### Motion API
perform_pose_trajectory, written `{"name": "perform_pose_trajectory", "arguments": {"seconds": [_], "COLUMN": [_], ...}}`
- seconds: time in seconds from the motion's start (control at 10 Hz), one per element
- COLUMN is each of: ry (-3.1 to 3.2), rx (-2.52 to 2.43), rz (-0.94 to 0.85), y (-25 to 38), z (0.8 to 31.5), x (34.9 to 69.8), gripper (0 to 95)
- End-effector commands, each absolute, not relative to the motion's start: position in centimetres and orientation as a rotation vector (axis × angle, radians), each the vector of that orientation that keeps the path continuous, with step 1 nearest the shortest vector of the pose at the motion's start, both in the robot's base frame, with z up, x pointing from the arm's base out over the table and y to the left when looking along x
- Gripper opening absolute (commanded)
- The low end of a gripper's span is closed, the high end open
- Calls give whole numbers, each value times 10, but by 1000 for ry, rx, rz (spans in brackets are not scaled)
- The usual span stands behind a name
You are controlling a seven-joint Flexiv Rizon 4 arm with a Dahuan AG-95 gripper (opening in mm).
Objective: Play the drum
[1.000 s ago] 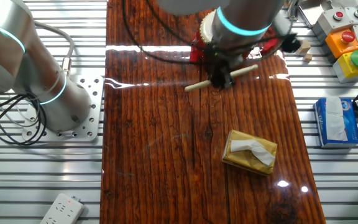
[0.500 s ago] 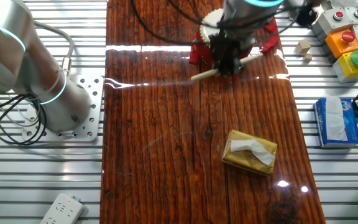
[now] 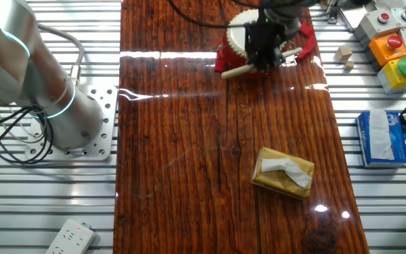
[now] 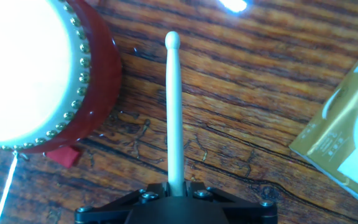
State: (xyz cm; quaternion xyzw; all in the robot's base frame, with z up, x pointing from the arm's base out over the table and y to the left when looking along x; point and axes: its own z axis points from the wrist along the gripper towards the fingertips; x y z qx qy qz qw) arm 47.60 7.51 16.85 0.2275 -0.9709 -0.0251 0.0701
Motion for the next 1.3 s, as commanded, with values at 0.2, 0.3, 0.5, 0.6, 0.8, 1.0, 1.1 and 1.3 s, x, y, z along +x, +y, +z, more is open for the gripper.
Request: {"name": "perform_pose_trajectory", "arguments": {"seconds": [0.2, 0.3, 0.5, 0.6, 0.8, 1.0, 1.1, 1.3], "ry": [-2867, -2851, -2790, -2718, -2608, -2537, -2515, -2481], "rx": [894, 944, 1109, 1253, 1420, 1510, 1533, 1568], "rz": [-78, -75, -68, -34, 20, 66, 81, 95], "y": [75, 75, 75, 75, 75, 74, 74, 74], "z": [170, 170, 170, 170, 167, 163, 160, 155], "x": [476, 476, 476, 476, 476, 475, 475, 476], "gripper": [0, 0, 0, 0, 0, 0, 0, 0]}}
